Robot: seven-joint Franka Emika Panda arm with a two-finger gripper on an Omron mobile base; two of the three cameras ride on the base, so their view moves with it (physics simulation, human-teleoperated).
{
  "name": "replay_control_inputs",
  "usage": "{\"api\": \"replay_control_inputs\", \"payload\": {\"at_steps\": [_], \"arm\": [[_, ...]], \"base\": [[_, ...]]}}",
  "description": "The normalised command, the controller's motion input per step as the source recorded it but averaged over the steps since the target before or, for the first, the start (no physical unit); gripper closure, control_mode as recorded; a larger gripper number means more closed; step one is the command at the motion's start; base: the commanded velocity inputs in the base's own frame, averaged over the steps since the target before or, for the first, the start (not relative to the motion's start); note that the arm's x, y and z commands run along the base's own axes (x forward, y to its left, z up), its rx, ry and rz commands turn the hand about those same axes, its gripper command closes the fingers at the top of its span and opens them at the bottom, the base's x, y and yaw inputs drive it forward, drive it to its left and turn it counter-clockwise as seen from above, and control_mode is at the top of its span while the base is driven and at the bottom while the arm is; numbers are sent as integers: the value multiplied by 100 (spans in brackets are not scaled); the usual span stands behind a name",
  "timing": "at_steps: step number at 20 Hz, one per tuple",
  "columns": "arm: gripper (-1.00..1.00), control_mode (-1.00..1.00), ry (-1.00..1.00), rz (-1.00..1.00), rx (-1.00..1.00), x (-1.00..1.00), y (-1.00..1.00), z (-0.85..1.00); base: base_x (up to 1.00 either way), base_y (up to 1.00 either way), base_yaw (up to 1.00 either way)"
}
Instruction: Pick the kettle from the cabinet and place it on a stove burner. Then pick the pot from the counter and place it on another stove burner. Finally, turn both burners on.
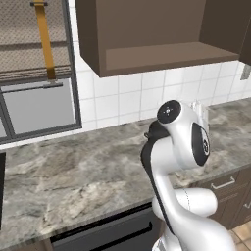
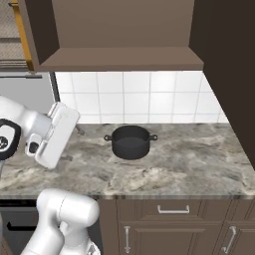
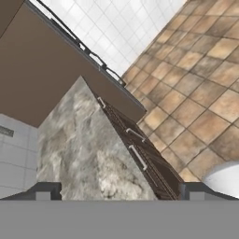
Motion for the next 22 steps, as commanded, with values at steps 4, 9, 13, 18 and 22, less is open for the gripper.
{"api": "replay_control_inputs", "payload": {"at_steps": [4,9,13,18,22], "arm": [[-100,-100,0,-7,0,46,33,-3],[-100,-100,0,-3,0,43,9,-12],[-100,-100,-1,-1,0,52,0,-29],[-100,-100,-3,0,3,44,0,-38],[-100,-100,-5,0,7,38,0,-40]], "base": [[0,0,0],[0,0,0],[0,0,0],[0,0,0],[0,0,0]]}}
